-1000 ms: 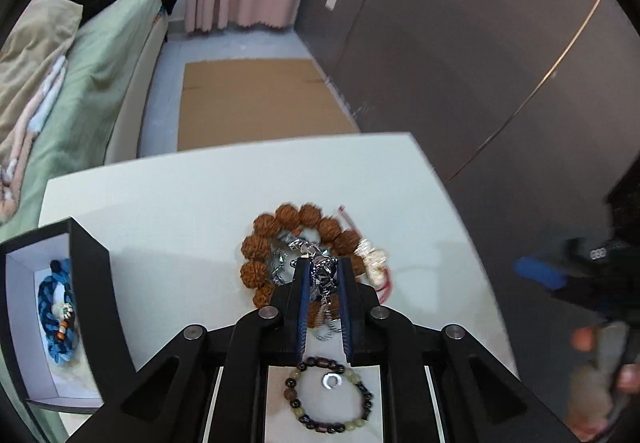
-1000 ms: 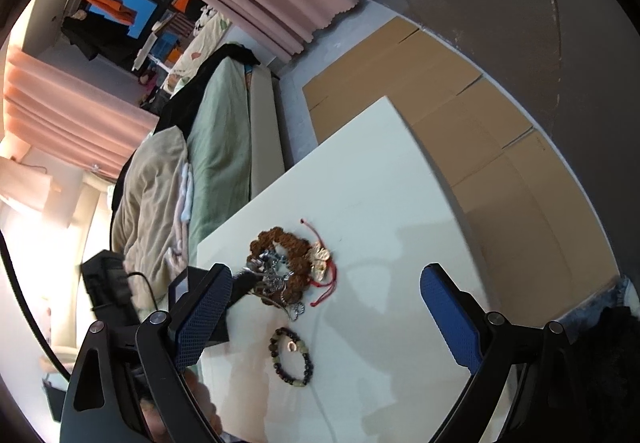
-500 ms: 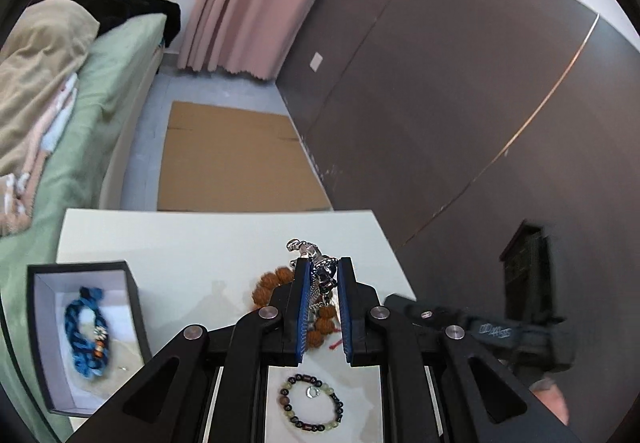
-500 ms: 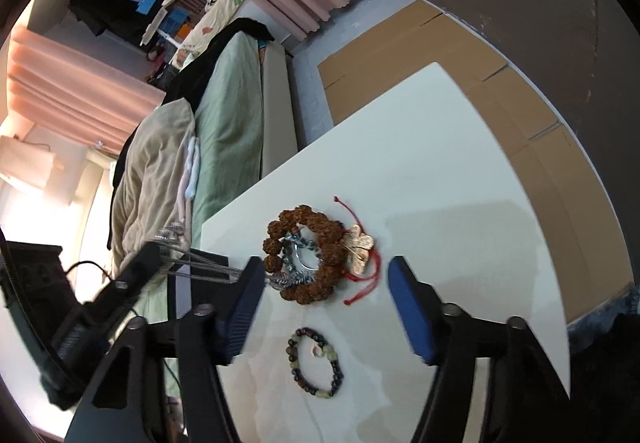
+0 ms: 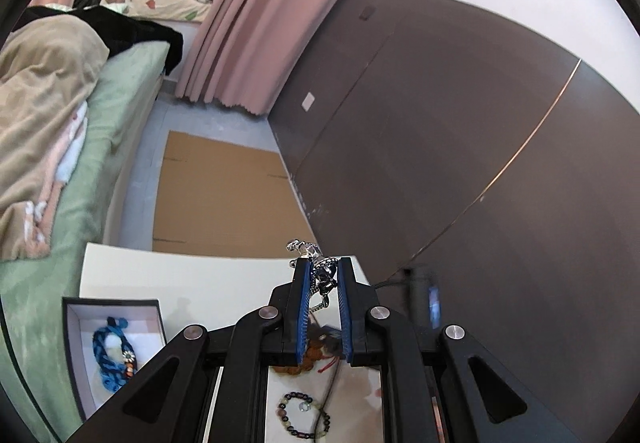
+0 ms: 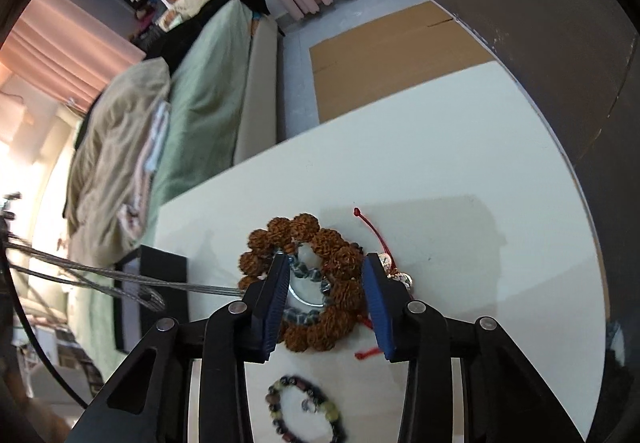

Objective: Organize jewelry
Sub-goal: 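Grasp the brown rudraksha bracelet with the right tool while the left lifts the chain, then carry both to the black box and open the left tool over it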

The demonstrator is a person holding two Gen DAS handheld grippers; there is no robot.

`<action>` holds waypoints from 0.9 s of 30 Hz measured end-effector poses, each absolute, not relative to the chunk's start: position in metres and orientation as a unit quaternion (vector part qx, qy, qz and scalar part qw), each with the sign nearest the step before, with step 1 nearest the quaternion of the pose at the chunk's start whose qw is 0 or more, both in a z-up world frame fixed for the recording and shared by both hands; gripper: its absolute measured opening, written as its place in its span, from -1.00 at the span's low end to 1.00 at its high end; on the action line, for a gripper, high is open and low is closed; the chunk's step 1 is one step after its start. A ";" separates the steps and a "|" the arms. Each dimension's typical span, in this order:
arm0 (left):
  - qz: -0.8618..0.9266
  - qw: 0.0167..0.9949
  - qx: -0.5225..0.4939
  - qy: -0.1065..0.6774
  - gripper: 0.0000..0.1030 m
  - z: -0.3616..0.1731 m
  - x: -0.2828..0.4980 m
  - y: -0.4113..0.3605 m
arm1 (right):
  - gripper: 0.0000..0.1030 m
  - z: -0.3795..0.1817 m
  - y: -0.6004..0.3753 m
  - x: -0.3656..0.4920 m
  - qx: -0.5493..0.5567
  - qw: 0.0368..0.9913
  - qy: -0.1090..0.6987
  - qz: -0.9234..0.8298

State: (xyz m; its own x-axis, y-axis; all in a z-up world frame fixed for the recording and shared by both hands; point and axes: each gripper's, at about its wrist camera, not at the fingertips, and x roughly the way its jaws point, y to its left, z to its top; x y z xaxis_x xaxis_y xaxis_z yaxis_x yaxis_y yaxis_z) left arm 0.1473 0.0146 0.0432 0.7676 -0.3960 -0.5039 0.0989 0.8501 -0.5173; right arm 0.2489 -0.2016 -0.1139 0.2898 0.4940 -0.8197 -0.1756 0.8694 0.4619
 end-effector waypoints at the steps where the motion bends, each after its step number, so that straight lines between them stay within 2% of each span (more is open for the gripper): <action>1: -0.136 0.911 -0.239 0.308 -0.74 0.046 0.146 0.017 | -0.24 -0.116 -0.200 0.250 0.135 0.793 0.558 0.206; 4: -0.135 0.913 -0.243 0.297 -0.74 0.054 0.141 0.023 | -0.30 -0.116 -0.196 0.251 0.125 0.797 0.555 0.202; 6: -0.130 0.916 -0.242 0.291 -0.74 0.058 0.139 0.028 | -0.44 -0.116 -0.197 0.250 0.119 0.800 0.554 0.197; 7: -0.129 0.917 -0.244 0.288 -0.74 0.060 0.137 0.031 | -0.59 -0.117 -0.198 0.249 0.121 0.799 0.556 0.197; 27: -0.106 0.933 -0.263 0.222 -0.74 0.101 0.085 0.071 | -0.59 -0.034 -0.195 0.195 0.184 0.834 0.431 0.290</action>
